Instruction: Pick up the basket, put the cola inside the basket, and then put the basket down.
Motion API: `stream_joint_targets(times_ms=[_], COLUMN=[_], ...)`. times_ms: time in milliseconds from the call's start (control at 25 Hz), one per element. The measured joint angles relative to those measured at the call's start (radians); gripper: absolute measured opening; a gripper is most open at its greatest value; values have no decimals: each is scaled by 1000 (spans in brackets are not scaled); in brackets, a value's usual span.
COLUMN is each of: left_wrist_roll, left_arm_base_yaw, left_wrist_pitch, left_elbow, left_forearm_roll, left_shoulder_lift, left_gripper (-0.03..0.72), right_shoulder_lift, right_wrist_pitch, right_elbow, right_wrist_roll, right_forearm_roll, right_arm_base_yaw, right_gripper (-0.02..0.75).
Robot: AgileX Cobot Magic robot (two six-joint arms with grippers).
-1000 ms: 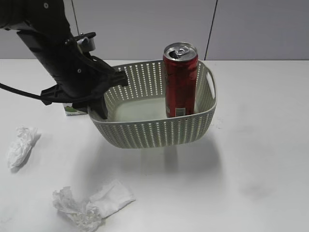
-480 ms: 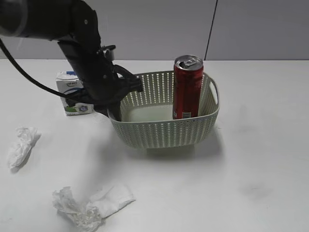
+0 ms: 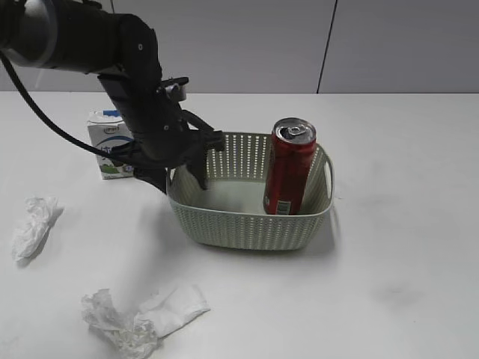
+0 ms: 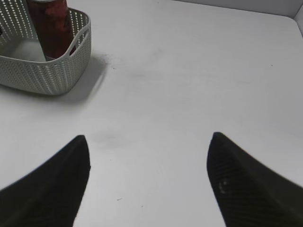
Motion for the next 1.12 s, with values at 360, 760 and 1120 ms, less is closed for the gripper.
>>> stream_joint_targets(times_ms=[360,760,1120], left_wrist_roll=[23,195,326], left_arm_base_yaw=[39,205,399], left_wrist_pitch=[48,186,361], left_elbow=[0,0,-1], left_forearm_roll=[-6,-7,152], left_shoulder_lift=[-55,-261,-385], left_gripper=[661,650,627], right_shoulder_lift=[0,0,0], right_wrist_pitch=[0,0,0], right_elbow=[0,0,6], right_wrist_roll=[3,4,-16], right_forearm_roll=[-3,-3,-53], right_arm_base_yaw=[0,0,0], right_gripper=[585,583,583])
